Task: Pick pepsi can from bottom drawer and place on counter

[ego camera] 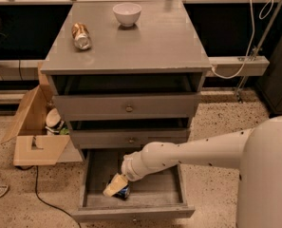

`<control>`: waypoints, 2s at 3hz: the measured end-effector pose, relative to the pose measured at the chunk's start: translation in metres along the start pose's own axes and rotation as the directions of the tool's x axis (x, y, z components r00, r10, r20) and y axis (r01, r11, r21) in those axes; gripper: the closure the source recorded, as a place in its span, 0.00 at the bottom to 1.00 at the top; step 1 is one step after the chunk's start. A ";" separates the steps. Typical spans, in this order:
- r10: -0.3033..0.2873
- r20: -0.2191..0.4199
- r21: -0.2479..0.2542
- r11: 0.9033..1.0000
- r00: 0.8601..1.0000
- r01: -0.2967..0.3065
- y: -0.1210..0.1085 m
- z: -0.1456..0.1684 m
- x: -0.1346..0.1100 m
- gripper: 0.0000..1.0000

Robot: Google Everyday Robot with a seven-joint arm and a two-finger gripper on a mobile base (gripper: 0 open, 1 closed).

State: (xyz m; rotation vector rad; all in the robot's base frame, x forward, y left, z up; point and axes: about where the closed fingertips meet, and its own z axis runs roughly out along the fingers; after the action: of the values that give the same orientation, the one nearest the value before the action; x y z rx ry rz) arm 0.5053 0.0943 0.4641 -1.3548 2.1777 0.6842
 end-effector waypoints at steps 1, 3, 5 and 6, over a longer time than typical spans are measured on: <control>-0.046 -0.011 0.052 0.998 0.999 0.047 -0.036 0.028 0.037 0.00; -0.129 -0.013 0.057 0.990 0.992 0.129 -0.111 0.097 0.103 0.00; -0.119 0.006 0.080 0.990 0.993 0.118 -0.149 0.140 0.126 0.00; -0.148 -0.057 0.020 0.989 0.987 0.149 -0.143 0.189 0.131 0.00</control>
Offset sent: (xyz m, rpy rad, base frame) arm 0.0679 -0.0571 -0.1421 -0.0445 -0.1469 0.0885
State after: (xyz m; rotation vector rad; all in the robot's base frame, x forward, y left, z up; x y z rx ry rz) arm 0.6093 0.0725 0.2156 -1.5222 2.0940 0.5689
